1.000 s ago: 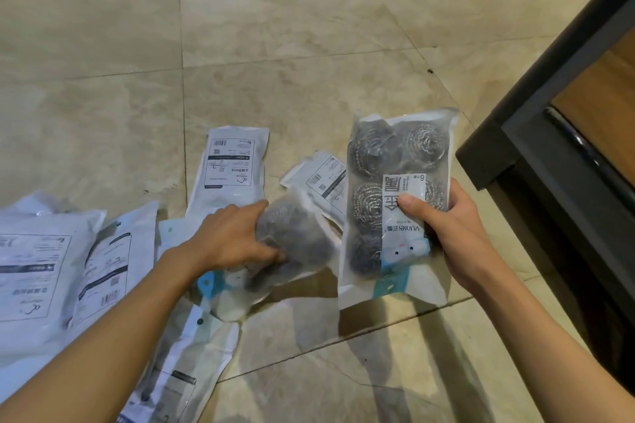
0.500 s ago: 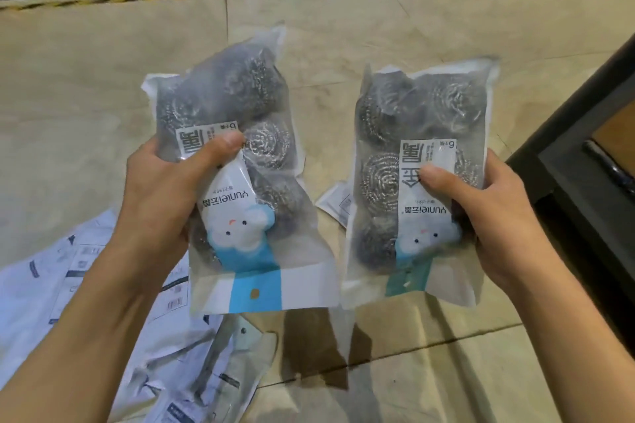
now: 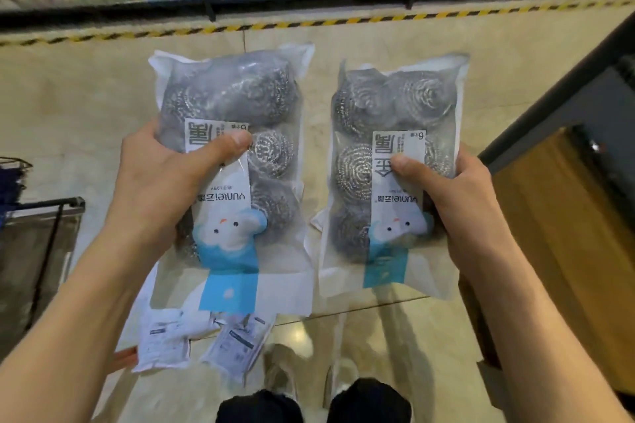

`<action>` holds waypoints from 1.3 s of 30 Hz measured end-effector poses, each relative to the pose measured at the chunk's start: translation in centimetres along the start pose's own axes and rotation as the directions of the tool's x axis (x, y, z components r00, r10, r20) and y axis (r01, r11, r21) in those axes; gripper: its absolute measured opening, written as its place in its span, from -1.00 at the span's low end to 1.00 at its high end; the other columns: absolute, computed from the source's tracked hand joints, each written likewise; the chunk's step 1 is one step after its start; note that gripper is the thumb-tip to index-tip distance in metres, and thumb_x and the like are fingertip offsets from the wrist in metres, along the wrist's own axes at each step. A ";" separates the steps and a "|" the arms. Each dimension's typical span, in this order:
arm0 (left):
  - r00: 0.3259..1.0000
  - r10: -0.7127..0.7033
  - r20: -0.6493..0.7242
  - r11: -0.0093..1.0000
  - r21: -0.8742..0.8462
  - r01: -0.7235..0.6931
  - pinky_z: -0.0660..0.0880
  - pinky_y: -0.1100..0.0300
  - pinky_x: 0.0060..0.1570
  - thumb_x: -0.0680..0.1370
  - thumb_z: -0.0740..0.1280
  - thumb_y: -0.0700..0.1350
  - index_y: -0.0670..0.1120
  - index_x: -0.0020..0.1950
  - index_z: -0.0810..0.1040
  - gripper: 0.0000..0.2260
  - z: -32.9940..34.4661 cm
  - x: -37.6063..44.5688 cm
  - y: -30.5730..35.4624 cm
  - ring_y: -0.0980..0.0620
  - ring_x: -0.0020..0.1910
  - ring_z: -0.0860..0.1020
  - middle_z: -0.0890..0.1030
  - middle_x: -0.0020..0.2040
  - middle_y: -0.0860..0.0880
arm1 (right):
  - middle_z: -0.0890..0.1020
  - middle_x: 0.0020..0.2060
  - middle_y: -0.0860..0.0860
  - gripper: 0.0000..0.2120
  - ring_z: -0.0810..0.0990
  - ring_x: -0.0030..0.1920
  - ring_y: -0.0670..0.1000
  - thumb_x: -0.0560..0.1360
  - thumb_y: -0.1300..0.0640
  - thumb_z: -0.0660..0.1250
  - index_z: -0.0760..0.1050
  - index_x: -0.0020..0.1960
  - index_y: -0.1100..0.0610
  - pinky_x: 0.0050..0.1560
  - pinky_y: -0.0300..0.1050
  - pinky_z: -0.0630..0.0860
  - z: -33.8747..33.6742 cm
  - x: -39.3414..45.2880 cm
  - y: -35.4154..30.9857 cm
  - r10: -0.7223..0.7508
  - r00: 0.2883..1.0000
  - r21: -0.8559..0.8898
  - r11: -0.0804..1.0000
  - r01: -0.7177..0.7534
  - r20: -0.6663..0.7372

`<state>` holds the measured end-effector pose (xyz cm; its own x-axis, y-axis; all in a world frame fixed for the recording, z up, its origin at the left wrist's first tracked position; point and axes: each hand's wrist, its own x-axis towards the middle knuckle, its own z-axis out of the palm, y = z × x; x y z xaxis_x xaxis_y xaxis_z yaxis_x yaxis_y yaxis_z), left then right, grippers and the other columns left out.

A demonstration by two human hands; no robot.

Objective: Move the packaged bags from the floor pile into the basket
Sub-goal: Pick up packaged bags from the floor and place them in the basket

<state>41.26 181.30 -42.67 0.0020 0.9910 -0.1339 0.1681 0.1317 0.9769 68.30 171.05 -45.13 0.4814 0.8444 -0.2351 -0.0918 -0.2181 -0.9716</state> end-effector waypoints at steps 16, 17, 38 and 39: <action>0.999 0.009 0.046 1.000 -0.028 -0.007 0.70 -0.07 -0.12 0.38 0.65 -0.09 -0.07 -0.01 0.69 -0.74 -2.7 -10.9 34.8 -0.04 -0.24 0.72 0.76 -0.17 -0.07 | 0.78 0.02 0.06 -0.62 0.78 -0.01 0.10 0.49 0.17 0.55 0.58 0.27 0.11 -0.06 0.07 0.73 -6.7 -13.2 -34.4 -0.062 0.997 0.044 0.997 0.065 -0.056; 0.999 0.012 0.047 0.999 -0.040 -0.010 0.70 -0.09 -0.10 0.37 0.66 -0.08 -0.06 0.00 0.70 -0.73 -2.5 -11.3 35.5 -0.05 -0.23 0.73 0.76 -0.16 -0.07 | 0.78 0.03 0.06 -0.61 0.78 0.00 0.11 0.48 0.16 0.56 0.58 0.28 0.10 -0.01 0.11 0.72 -7.2 -13.6 -35.2 -0.072 0.996 0.034 0.997 0.074 -0.051; 0.791 0.095 0.605 0.986 0.052 -0.159 0.69 -0.18 -0.02 0.19 0.65 0.22 0.01 0.03 0.69 -0.48 5.7 -12.9 36.4 -0.03 -0.12 0.76 0.77 -0.11 0.04 | 0.79 -0.02 0.00 -0.67 0.78 -0.02 0.07 0.49 0.19 0.56 0.59 0.21 0.04 -0.03 0.03 0.70 -10.0 -27.9 -34.1 -0.047 0.839 0.100 0.988 0.121 -0.542; 0.757 0.091 0.647 0.985 0.051 -0.162 0.69 -0.18 -0.02 0.19 0.66 0.21 0.01 0.02 0.69 -0.50 6.3 -13.6 36.2 -0.02 -0.12 0.76 0.77 -0.12 0.04 | 0.79 -0.01 0.01 -0.66 0.78 -0.01 0.07 0.48 0.19 0.56 0.59 0.22 0.05 0.00 0.06 0.70 -10.0 -29.5 -33.5 -0.023 0.812 0.113 0.988 0.109 -0.583</action>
<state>53.52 172.42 -6.57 0.6543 0.7466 -0.1200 0.2157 -0.0323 0.9759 65.91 148.55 -5.35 0.9011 0.4057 -0.1528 -0.1368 -0.0683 -0.9882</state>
